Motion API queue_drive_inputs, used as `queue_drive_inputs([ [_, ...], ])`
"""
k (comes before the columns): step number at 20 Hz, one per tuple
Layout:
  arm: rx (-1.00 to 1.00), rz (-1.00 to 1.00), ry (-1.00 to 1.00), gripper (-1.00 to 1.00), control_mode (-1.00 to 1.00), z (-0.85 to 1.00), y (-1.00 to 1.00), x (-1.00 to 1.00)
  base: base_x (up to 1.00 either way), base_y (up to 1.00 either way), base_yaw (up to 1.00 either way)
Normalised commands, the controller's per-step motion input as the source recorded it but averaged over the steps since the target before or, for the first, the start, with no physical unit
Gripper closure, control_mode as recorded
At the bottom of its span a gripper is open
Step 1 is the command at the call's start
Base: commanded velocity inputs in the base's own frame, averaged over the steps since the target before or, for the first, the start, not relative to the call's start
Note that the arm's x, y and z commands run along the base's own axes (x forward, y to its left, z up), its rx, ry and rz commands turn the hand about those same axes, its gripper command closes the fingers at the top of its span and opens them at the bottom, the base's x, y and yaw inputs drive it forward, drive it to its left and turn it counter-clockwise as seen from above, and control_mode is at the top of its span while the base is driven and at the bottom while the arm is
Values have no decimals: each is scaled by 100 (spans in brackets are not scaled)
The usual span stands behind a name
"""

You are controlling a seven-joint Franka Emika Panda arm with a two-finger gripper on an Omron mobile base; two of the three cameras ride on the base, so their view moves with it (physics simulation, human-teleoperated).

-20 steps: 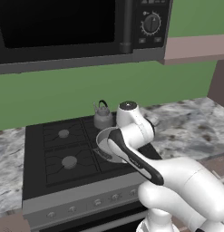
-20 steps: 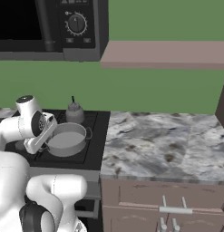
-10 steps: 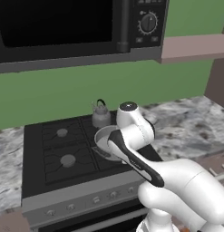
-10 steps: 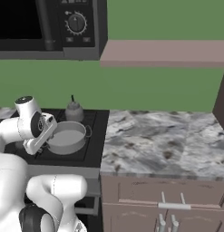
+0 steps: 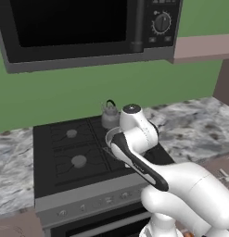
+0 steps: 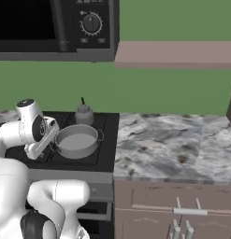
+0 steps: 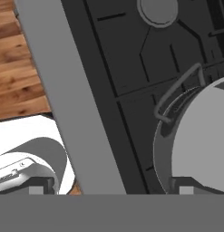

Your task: Pick the kettle from the cabinet and place it on a stove burner. Then pick the pot from the counter and place it on another stove burner. Finally, turn both burners on.

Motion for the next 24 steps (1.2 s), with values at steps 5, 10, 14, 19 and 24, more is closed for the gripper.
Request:
queue_drive_inputs([
  [5, 0, 0, 0, -100, 100, 0, 0, 0, -23, 50, 0],
  [10, 0, 0, 0, -100, 100, 0, 0, 0, -17, 51, 0],
  [14, 0, 0, 0, -100, 100, 0, 0, 0, -4, 52, 0],
  [19, 0, 0, 0, -100, 100, 0, 0, 0, 0, 53, 1],
  [24, 0, 0, 0, -100, 100, 0, 0, 0, 0, 46, 6],
])
